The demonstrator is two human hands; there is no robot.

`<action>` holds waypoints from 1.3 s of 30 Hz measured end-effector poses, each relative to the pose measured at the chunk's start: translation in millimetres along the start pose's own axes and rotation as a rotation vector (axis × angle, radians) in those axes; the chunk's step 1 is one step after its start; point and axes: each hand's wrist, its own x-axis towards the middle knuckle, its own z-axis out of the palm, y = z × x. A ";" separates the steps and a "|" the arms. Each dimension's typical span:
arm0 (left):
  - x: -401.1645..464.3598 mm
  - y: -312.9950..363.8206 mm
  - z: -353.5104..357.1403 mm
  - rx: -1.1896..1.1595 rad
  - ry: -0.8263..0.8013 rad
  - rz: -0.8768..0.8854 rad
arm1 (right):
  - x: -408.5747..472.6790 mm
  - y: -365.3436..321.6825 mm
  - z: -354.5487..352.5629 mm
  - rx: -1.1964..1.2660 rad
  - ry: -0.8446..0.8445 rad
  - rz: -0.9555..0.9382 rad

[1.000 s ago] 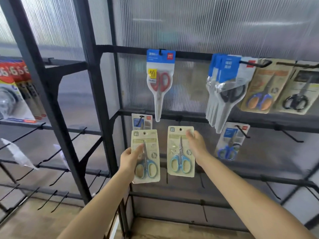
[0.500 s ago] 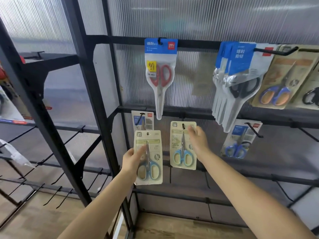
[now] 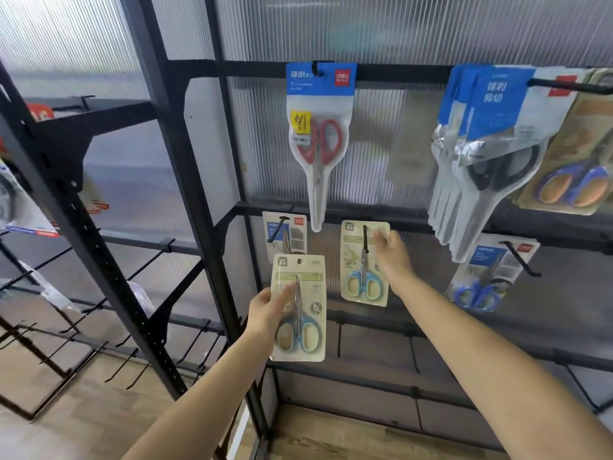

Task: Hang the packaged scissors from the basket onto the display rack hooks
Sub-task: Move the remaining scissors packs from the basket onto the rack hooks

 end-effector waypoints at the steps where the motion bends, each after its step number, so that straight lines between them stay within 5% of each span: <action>1: -1.4 0.8 1.1 0.007 -0.003 0.006 | -0.9 -0.6 -1.7 -0.012 -0.007 0.003; 9: -22.4 -4.8 19.0 0.066 -0.127 0.052 | -28.9 -3.2 -38.6 -0.364 -0.086 -0.204; 16: -43.1 -4.4 44.0 0.062 -0.283 0.114 | -63.6 -14.5 -53.7 -0.378 -0.334 -0.225; 22: -46.9 -2.9 49.8 0.036 -0.319 0.154 | -72.9 -25.3 -54.5 -0.379 -0.386 -0.282; 39: -29.6 -24.2 45.8 0.064 -0.293 0.112 | -44.5 -37.1 -58.6 -0.472 -0.196 -0.383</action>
